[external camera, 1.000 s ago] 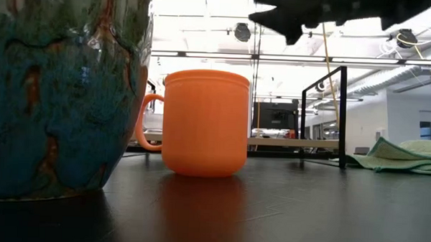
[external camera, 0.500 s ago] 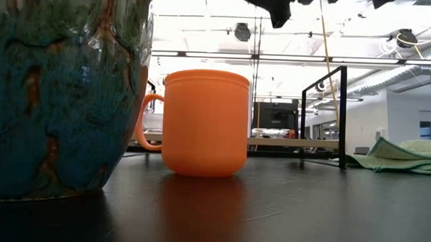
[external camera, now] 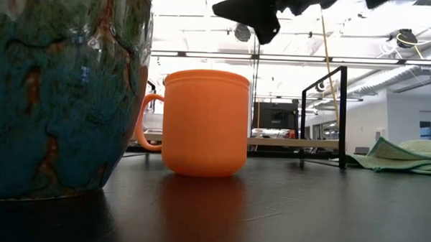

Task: Stack small to large cups/mugs on shelf
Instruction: Put the orange mug on the shelf

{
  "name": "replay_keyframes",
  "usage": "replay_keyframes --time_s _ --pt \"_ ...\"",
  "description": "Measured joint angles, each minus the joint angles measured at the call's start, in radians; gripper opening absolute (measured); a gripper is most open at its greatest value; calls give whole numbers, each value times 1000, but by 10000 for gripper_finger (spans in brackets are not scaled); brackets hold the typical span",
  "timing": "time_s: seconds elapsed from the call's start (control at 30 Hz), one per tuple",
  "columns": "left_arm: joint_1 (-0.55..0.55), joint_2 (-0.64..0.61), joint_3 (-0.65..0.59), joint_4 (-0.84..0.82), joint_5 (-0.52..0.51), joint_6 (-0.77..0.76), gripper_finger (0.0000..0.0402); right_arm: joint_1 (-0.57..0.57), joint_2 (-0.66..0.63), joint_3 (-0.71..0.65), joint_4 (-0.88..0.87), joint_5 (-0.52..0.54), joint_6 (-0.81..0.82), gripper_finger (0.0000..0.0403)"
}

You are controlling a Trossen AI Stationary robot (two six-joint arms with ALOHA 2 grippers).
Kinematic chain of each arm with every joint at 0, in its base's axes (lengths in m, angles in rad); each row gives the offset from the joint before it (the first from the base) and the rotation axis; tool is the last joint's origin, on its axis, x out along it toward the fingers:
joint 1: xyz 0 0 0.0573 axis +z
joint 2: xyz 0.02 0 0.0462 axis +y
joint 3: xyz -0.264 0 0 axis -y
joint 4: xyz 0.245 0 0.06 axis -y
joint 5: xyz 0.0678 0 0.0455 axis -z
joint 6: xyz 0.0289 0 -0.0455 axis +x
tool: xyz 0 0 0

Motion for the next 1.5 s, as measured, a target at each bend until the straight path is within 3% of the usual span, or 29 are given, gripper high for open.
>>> replay_keyframes --time_s 0.3,0.57,0.8,0.97,1.33,1.5 --pt "0 0 0 -9 0 -21 5 -41 82 338 -579 61 67 224" --pt "0 1 0 -42 3 -22 5 -78 168 426 -835 30 160 224" --pt "0 1 0 -88 7 -14 5 -117 170 428 -835 23 189 224" --pt "0 1 0 -111 8 0 5 -137 201 427 -844 -52 214 224" --pt "0 1 0 -126 7 44 5 -134 260 427 -832 -58 193 223" --pt "0 1 0 -133 6 50 5 -132 261 426 -842 -69 130 198"
